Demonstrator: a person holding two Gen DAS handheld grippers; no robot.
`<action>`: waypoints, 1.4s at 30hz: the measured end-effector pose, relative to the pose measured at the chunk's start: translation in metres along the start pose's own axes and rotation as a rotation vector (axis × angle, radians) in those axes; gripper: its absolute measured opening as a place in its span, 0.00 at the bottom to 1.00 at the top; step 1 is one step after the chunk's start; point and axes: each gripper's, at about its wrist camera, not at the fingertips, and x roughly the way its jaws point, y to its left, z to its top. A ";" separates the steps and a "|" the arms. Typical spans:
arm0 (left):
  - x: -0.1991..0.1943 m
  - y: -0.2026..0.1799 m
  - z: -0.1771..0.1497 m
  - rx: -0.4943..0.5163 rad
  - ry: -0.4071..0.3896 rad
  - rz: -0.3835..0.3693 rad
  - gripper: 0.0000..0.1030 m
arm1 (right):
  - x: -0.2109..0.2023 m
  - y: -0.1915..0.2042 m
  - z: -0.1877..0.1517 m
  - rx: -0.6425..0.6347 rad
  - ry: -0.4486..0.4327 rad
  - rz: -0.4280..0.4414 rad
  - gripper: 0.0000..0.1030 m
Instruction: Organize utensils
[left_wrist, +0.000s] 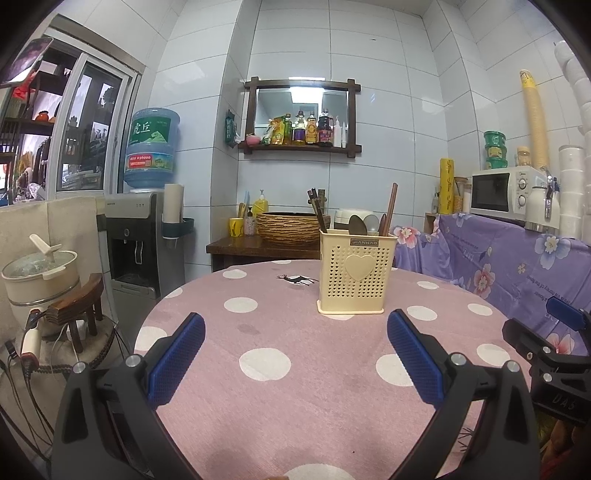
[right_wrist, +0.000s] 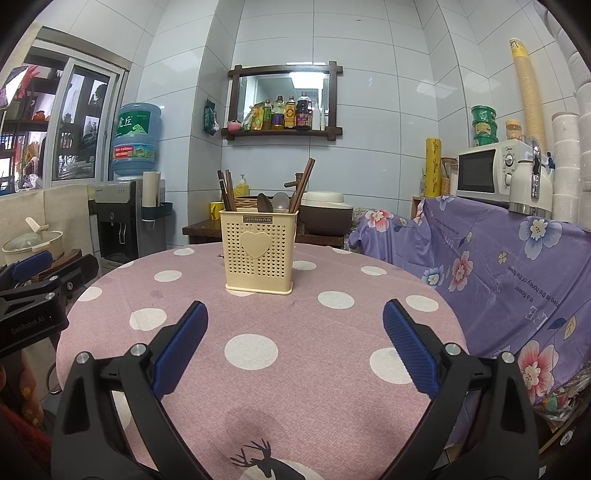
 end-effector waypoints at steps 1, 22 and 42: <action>0.000 0.000 -0.001 0.002 -0.001 0.000 0.95 | 0.000 0.000 0.000 0.000 0.000 0.000 0.92; 0.000 -0.004 0.003 0.011 0.008 -0.006 0.95 | 0.000 0.000 0.001 -0.001 -0.001 0.001 0.92; 0.000 -0.003 0.005 0.009 0.013 0.000 0.95 | -0.003 0.000 0.002 0.000 -0.003 0.011 0.92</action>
